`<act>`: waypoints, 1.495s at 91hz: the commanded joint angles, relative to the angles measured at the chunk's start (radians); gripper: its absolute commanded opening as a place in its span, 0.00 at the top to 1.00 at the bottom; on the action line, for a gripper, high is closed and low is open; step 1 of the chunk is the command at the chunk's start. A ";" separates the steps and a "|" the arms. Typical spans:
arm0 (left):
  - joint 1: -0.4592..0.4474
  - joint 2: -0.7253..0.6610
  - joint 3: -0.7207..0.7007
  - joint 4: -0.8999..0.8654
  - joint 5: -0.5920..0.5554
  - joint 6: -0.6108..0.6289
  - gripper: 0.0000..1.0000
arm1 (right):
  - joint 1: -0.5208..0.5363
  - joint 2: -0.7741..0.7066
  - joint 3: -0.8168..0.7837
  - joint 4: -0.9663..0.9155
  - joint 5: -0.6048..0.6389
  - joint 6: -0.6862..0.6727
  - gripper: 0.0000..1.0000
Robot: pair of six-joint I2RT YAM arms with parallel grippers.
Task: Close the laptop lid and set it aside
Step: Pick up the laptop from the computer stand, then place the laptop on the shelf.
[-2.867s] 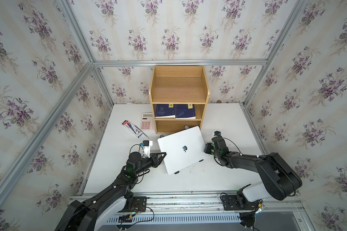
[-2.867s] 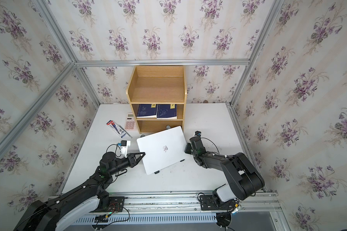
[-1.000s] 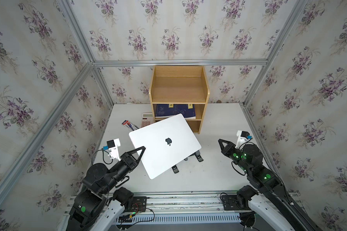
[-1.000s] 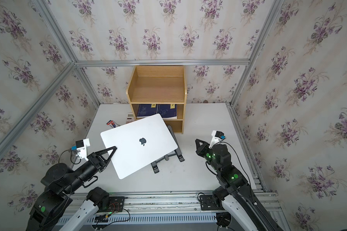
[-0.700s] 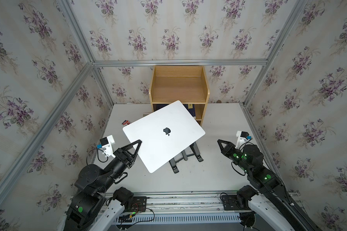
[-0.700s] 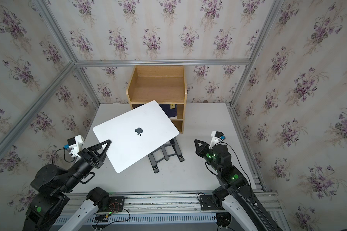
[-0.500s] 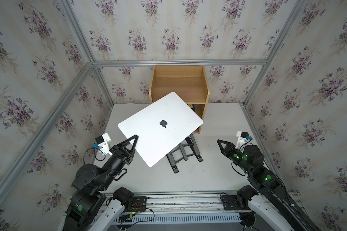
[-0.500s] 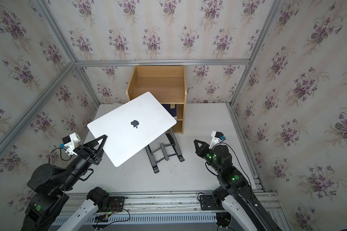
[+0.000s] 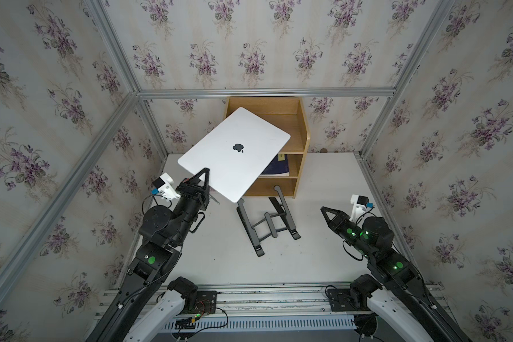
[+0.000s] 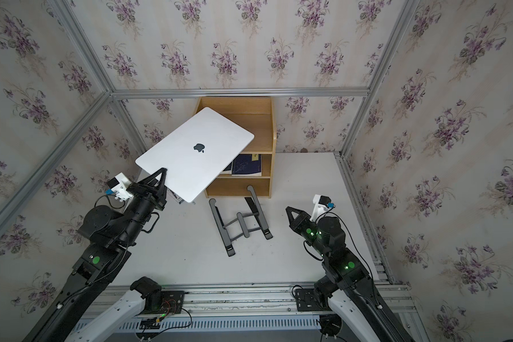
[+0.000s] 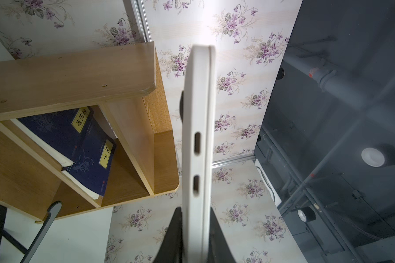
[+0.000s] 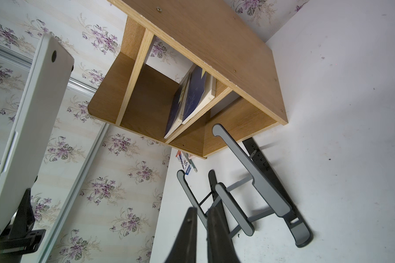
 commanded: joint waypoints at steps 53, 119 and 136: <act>-0.266 0.453 0.050 0.809 -0.425 0.116 1.00 | -0.001 -0.009 -0.028 0.145 -0.077 0.110 0.85; -0.460 0.714 0.232 0.643 -0.869 0.054 1.00 | -0.001 -0.024 -0.027 0.096 -0.049 0.128 0.82; -0.470 0.791 0.258 0.654 -0.922 0.064 1.00 | -0.001 -0.025 -0.027 0.083 -0.052 0.129 0.81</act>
